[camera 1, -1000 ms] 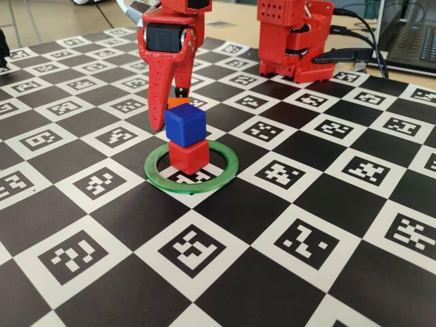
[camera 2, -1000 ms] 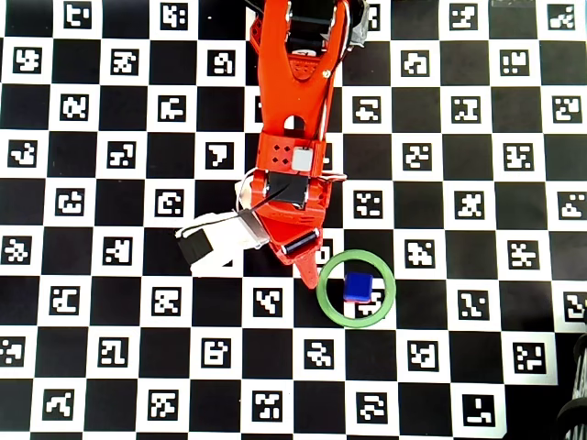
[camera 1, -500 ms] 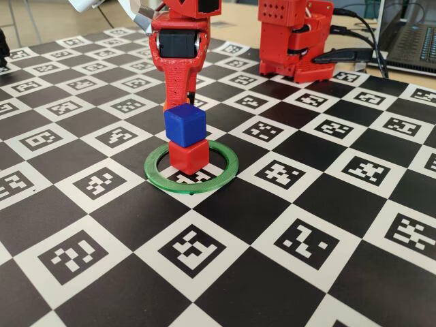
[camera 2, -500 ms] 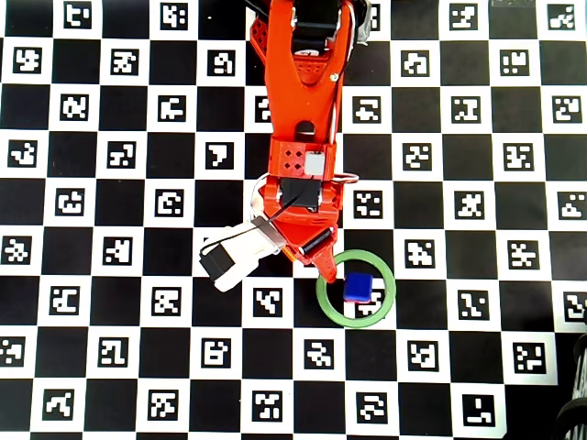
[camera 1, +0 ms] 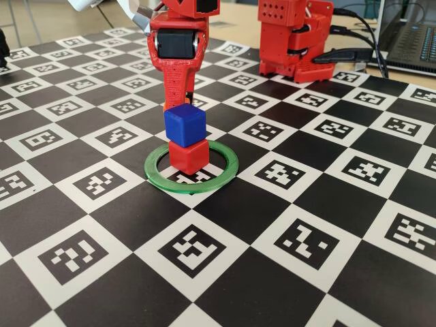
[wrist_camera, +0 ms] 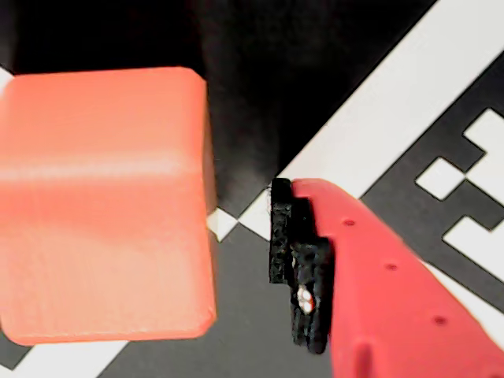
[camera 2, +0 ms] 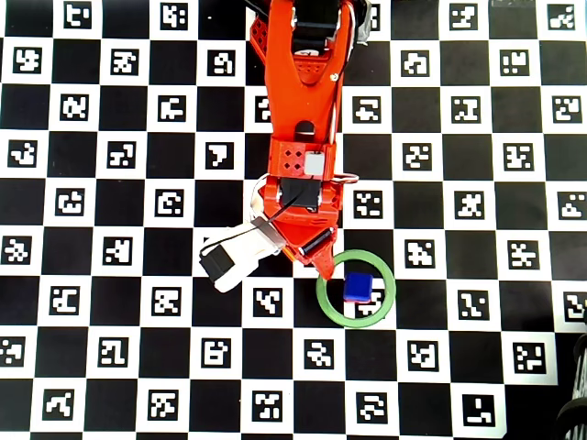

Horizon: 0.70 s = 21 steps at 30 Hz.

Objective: Grab the red cube then put it in the green circle then put the blue cube on top and finally the orange cube on top

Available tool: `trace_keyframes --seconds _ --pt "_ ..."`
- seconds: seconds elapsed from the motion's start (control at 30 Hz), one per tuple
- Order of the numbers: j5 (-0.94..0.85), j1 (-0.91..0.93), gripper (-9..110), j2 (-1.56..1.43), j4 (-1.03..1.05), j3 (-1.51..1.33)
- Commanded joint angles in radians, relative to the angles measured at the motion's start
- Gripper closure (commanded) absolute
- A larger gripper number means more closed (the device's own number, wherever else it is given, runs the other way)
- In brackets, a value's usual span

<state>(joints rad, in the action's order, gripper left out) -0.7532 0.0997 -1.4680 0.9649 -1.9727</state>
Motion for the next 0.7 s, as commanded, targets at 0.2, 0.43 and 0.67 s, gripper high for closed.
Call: trace_keyframes --seconds 0.2,0.43,0.67 --pt "0.003 0.011 78 -0.017 -0.023 0.092" --pt "0.012 0.018 86 -0.018 -0.029 0.101" --pt "0.028 0.021 92 -0.041 0.006 0.114"
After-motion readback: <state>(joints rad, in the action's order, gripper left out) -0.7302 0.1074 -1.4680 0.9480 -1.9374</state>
